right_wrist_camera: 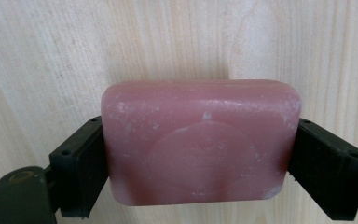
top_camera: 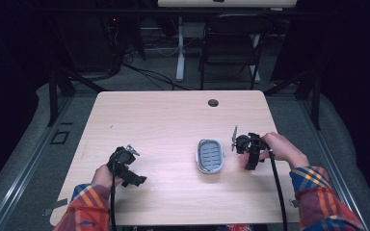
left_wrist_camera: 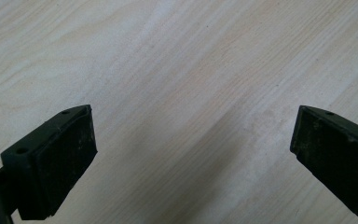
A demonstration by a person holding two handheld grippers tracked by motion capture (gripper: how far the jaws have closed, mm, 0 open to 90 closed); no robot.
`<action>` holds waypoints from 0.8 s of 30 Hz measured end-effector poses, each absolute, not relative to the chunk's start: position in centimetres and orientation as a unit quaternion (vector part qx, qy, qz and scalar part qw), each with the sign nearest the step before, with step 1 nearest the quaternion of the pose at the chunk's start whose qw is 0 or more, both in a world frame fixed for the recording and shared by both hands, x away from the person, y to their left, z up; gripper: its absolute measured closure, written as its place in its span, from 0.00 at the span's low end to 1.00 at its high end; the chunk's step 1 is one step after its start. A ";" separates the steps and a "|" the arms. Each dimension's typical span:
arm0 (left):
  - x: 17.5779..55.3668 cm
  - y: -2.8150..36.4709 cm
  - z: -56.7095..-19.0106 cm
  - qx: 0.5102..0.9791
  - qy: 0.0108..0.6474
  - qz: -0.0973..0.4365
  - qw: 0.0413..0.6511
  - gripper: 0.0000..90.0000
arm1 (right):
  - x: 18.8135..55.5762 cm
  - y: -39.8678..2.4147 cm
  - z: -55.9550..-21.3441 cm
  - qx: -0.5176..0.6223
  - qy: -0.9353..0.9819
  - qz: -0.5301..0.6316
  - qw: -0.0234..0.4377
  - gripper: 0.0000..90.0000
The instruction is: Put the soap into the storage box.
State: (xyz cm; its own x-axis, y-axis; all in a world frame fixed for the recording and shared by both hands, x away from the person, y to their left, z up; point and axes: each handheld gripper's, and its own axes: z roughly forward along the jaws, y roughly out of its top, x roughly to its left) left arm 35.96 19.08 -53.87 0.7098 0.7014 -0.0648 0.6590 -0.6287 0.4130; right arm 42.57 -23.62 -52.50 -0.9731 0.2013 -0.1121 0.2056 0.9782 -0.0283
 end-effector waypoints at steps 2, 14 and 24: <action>36.0 19.1 -53.9 0.901 0.377 0.052 0.208 0.00 | 42.5 -23.5 -52.4 0.101 0.993 -0.022 0.052 0.14; 36.0 19.0 -53.9 0.901 0.378 0.050 0.207 0.00 | 42.2 -22.6 -51.6 0.086 0.995 -0.021 0.055 0.14; 36.0 19.0 -53.9 0.901 0.377 0.050 0.208 0.00 | 41.9 -21.5 -51.1 0.070 0.996 -0.016 0.053 0.14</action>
